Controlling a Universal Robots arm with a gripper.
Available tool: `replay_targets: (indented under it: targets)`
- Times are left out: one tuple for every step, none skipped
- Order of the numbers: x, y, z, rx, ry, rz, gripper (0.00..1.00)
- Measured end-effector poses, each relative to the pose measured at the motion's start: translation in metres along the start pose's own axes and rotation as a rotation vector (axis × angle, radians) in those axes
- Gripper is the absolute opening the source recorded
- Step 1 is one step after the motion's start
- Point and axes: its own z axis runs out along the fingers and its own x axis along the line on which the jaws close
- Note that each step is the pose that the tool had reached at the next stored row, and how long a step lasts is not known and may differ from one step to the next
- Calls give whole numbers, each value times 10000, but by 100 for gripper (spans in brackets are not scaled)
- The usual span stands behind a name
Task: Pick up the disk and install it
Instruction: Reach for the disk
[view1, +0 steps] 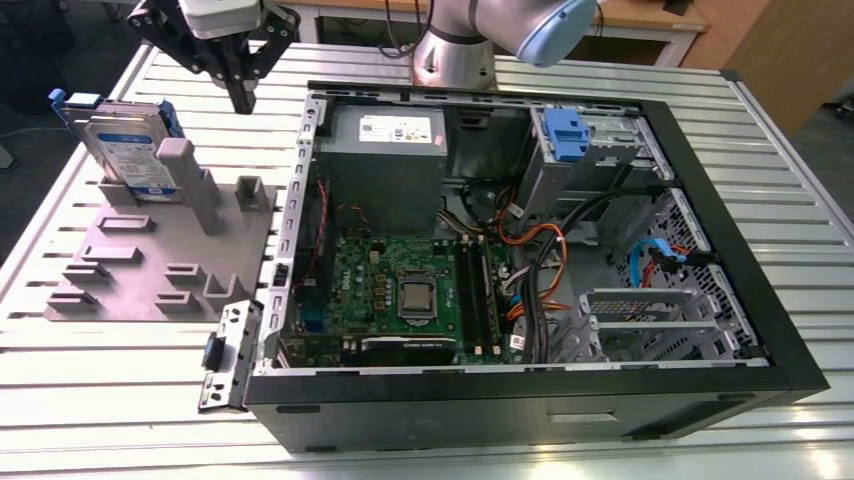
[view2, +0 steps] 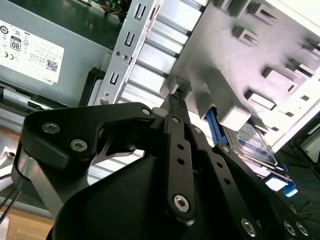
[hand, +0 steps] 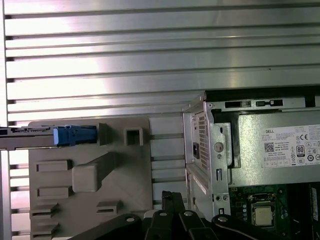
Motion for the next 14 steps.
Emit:
replay_targets:
  targets:
    - [3,0,0,0,0,1,11]
    - [8,-1,0,0,-1,3,11]
    - [14,-1,-1,0,0,2,11]
    - [20,-2,-1,0,0,0,11]
    - [29,-2,-1,0,-1,1,11]
    - [40,-3,-1,0,0,1,11]
    - [51,-4,-1,0,0,0,11]
    - [64,-5,-2,0,0,0,11]
    - [78,-6,-2,0,-1,0,11]
    - [93,-7,-3,0,0,0,11]
    - [108,-8,-3,0,0,0,11]
    - [122,-9,-3,0,-1,0,11]
    - [136,-9,-4,1,0,0,11]
    - [151,-10,-4,0,-1,0,11]
